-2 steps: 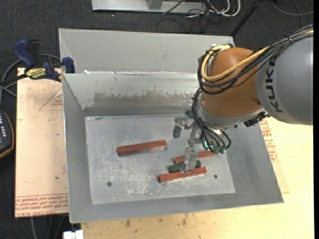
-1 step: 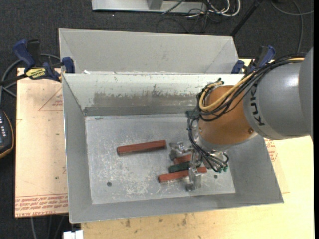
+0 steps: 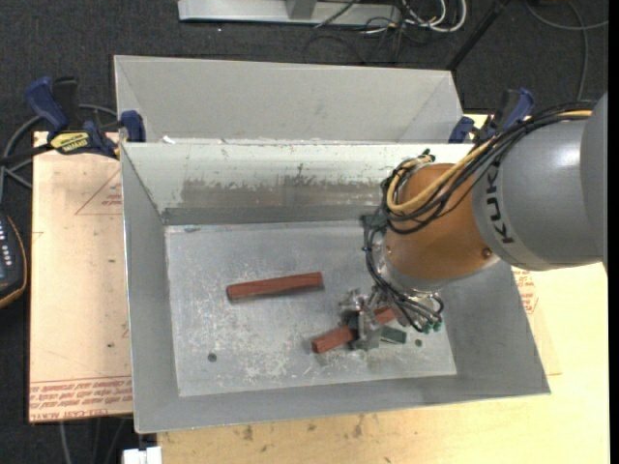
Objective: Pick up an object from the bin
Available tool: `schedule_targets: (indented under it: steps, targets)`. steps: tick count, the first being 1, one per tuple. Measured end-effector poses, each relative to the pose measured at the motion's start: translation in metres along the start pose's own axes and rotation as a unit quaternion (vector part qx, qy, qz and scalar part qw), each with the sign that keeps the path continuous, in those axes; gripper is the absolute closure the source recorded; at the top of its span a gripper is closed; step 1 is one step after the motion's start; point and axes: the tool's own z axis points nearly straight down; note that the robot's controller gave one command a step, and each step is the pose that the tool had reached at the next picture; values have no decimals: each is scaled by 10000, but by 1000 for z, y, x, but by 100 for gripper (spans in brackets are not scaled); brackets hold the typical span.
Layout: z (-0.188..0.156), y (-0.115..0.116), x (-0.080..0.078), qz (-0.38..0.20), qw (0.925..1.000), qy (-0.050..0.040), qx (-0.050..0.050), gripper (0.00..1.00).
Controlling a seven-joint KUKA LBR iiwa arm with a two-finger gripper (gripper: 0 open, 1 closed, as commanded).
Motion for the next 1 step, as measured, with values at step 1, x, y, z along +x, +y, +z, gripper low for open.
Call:
schedule_targets:
  steps: [1]
  targets:
    - [-3,-24,3,-1630,9866,0,5,100]
